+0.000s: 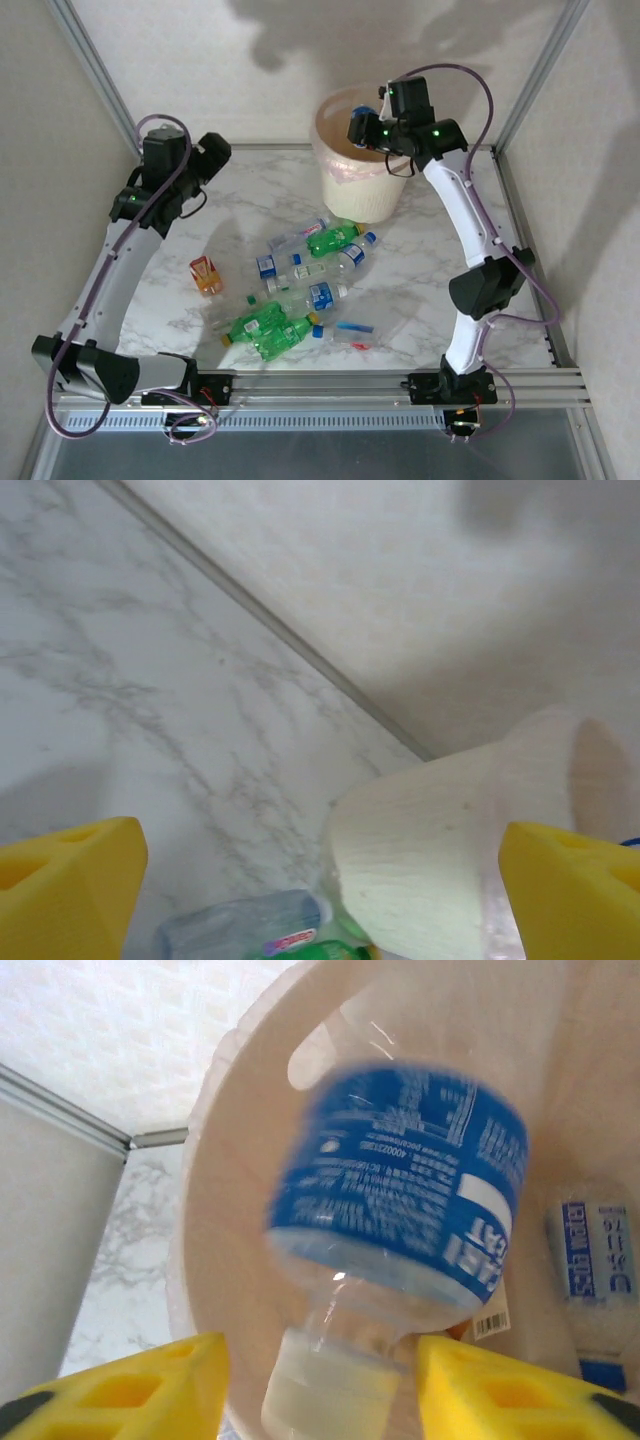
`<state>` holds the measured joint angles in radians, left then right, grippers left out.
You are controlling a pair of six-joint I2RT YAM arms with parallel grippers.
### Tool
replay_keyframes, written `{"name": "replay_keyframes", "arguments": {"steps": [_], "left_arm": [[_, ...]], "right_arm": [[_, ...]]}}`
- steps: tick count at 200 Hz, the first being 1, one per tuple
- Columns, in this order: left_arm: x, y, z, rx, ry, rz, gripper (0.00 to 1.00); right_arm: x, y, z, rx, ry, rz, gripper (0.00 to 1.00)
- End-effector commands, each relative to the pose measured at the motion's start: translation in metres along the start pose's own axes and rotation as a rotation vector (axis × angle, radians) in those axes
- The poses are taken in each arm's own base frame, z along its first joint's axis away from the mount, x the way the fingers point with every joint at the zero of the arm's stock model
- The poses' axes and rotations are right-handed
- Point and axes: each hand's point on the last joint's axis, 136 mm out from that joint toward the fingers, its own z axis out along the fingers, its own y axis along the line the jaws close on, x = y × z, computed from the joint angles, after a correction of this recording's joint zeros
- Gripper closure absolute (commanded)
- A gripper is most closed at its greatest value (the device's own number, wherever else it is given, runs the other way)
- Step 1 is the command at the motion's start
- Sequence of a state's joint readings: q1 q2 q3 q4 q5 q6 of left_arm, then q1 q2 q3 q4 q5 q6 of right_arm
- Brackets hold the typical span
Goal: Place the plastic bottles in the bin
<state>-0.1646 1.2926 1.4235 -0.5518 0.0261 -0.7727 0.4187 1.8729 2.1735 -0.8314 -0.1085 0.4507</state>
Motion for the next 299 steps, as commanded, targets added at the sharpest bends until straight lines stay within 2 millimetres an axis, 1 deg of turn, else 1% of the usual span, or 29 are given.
{"name": "replay_keyframes", "arguments": {"steps": [1,10,18,43,59,75,105,127,146,160,169,178,180,183,202,222,249,299], "left_arm": [[-0.002,0.028,-0.016,-0.085,-0.025,0.007,0.08],[-0.002,0.036,-0.018,-0.113,-0.033,0.013,0.08],[-0.002,0.044,-0.02,-0.144,-0.038,0.025,0.08],[0.002,0.066,-0.024,-0.218,-0.036,0.039,0.07],[0.009,0.08,-0.022,-0.258,-0.021,0.037,0.08],[0.018,0.097,-0.017,-0.312,0.0,0.037,0.1],[0.043,0.13,-0.011,-0.404,0.062,0.044,0.13],[0.068,0.158,-0.009,-0.475,0.121,0.047,0.15],[0.09,0.184,-0.009,-0.534,0.17,0.051,0.16],[0.1,0.198,-0.008,-0.563,0.178,0.052,0.16],[0.104,0.204,-0.007,-0.572,0.173,0.051,0.16],[0.107,0.21,-0.004,-0.582,0.17,0.055,0.16],[0.107,0.211,-0.003,-0.584,0.169,0.055,0.16],[0.109,0.214,-0.002,-0.589,0.171,0.056,0.16],[0.12,0.223,0.007,-0.602,0.198,0.059,0.16],[0.133,0.232,0.018,-0.606,0.228,0.059,0.16],[0.145,0.242,0.031,-0.618,0.257,0.06,0.15],[0.155,0.266,0.053,-0.652,0.287,0.082,0.15]], "right_arm": [[-0.013,0.01,-0.011,-0.033,-0.03,-0.022,0.4],[-0.012,0.01,-0.011,-0.034,-0.028,-0.023,0.36],[-0.012,0.01,-0.013,-0.032,-0.03,-0.023,0.34],[-0.008,0.013,-0.025,-0.043,-0.031,-0.022,0.36],[-0.001,0.024,-0.036,-0.086,-0.029,-0.036,0.38],[0.012,0.041,-0.048,-0.143,-0.028,-0.07,0.4],[0.05,0.075,-0.061,-0.235,-0.014,-0.141,0.39],[0.074,0.091,-0.061,-0.27,0.008,-0.167,0.35],[0.089,0.097,-0.057,-0.278,0.029,-0.171,0.32],[0.099,0.1,-0.052,-0.285,0.051,-0.175,0.32],[0.105,0.102,-0.05,-0.286,0.061,-0.18,0.32],[0.106,0.1,-0.048,-0.279,0.063,-0.178,0.32],[0.111,0.107,-0.049,-0.292,0.07,-0.188,0.32],[0.113,0.11,-0.049,-0.297,0.074,-0.191,0.31],[0.118,0.113,-0.048,-0.299,0.082,-0.19,0.31],[0.121,0.113,-0.047,-0.296,0.084,-0.185,0.3],[0.123,0.115,-0.048,-0.297,0.087,-0.178,0.29],[0.128,0.111,-0.051,-0.282,0.089,-0.167,0.28]]}}
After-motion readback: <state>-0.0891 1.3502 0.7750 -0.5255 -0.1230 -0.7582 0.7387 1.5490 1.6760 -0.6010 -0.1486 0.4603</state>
